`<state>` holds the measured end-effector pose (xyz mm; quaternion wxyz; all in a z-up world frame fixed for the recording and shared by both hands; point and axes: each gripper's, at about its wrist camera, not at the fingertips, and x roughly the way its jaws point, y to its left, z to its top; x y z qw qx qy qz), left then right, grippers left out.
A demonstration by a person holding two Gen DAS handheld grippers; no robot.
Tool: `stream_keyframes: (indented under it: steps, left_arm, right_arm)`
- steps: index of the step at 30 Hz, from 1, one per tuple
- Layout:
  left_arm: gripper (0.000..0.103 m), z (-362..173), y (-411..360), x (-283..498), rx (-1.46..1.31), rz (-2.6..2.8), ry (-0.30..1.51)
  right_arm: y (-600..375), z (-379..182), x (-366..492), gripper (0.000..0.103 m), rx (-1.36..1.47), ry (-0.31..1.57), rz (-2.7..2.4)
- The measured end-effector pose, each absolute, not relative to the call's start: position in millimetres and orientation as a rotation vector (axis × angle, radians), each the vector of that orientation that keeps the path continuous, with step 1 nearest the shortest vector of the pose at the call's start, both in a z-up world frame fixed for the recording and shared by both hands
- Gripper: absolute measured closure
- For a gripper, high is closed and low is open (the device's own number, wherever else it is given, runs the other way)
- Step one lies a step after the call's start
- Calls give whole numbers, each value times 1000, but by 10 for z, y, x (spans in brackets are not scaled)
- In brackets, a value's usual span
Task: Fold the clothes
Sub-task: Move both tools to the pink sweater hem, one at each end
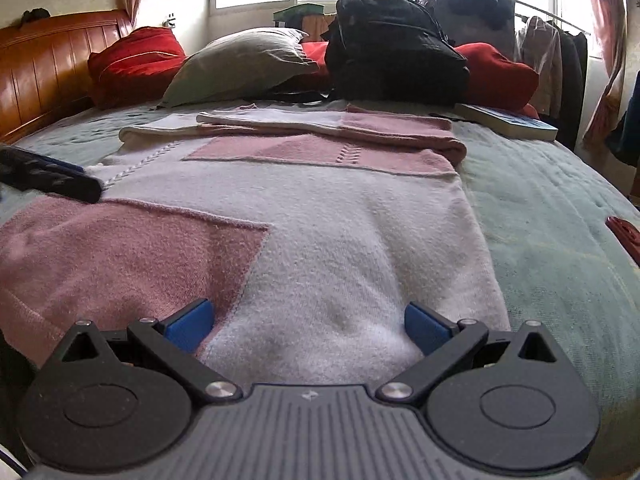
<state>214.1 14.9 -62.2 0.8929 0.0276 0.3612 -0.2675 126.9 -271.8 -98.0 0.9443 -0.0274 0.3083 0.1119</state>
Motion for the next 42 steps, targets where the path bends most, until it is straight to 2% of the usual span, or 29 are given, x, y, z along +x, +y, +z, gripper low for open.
stream_keyframes:
  steps: [4, 9, 16, 23, 30, 42]
  left_arm:
    - [1, -760, 362, 2216, 15, -499, 780]
    - [1, -637, 574, 2123, -4, -447, 803]
    - [1, -397, 209, 1775, 250, -562, 693]
    - [1, -789, 20, 1643, 290, -576, 772]
    - [1, -706, 104, 1444, 345, -563, 781]
    - [1, -778, -147, 871, 605, -775, 630]
  right_arm:
    - [-2725, -995, 1253, 0, -53, 618, 230]
    - [-2734, -1015, 1233, 0, -49, 606, 232]
    - [-2682, -871, 1323, 0, -56, 653, 238]
    - [-2567, -841, 1378, 0, -79, 661, 307]
    - [-2652, -910, 1257, 0, -130, 673, 351]
    - [-2601, -833, 1027, 0, -294, 705, 478]
